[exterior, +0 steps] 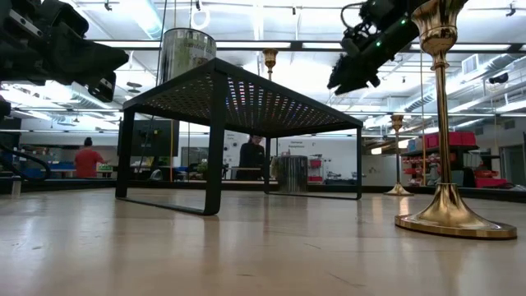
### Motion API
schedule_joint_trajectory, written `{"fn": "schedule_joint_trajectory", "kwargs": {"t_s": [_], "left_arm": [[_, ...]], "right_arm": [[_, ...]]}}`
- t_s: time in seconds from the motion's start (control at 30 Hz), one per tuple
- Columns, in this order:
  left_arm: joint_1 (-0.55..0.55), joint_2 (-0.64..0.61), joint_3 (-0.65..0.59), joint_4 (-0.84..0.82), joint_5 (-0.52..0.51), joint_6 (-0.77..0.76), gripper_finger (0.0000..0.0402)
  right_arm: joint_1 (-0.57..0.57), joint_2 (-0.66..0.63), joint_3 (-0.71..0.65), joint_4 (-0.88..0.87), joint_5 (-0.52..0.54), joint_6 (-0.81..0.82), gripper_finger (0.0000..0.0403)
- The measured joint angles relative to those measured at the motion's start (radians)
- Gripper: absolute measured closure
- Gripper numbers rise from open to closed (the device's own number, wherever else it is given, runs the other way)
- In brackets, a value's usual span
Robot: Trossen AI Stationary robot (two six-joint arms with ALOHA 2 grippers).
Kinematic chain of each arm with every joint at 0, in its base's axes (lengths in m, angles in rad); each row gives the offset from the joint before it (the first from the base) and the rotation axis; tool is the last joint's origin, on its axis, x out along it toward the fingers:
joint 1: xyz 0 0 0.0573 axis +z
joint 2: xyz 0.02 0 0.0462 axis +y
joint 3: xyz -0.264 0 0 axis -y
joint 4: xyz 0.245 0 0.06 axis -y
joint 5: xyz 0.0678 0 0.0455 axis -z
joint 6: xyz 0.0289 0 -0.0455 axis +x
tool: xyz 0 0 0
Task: Pick & Place candle stick holders
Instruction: Put the top silver scented candle on the shelf aligned with the other silver scented candle
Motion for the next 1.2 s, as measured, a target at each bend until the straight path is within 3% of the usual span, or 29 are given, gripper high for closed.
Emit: {"fn": "schedule_joint_trajectory", "kwargs": {"t_s": [0.3,0.53,0.93,1.2], "left_arm": [[0.0,0.0,0.0,0.0,0.0,0.0,0.0362],[0.0,0.0,0.0,0.0,0.0,0.0,0.0362],[0.0,0.0,0.0,0.0,0.0,0.0,0.0362],[0.0,0.0,0.0,0.0,0.0,0.0,0.0362]], "right_arm": [[0.007,0.126,0.0,0.003,0.036,0.065,0.0079],[0.009,0.202,0.0,-0.002,0.054,-0.027,0.0008],[0.009,0.225,-0.001,0.021,-0.001,-0.194,0.002],[0.013,0.225,-0.001,0.1,-0.001,-0.061,0.0021]]}}
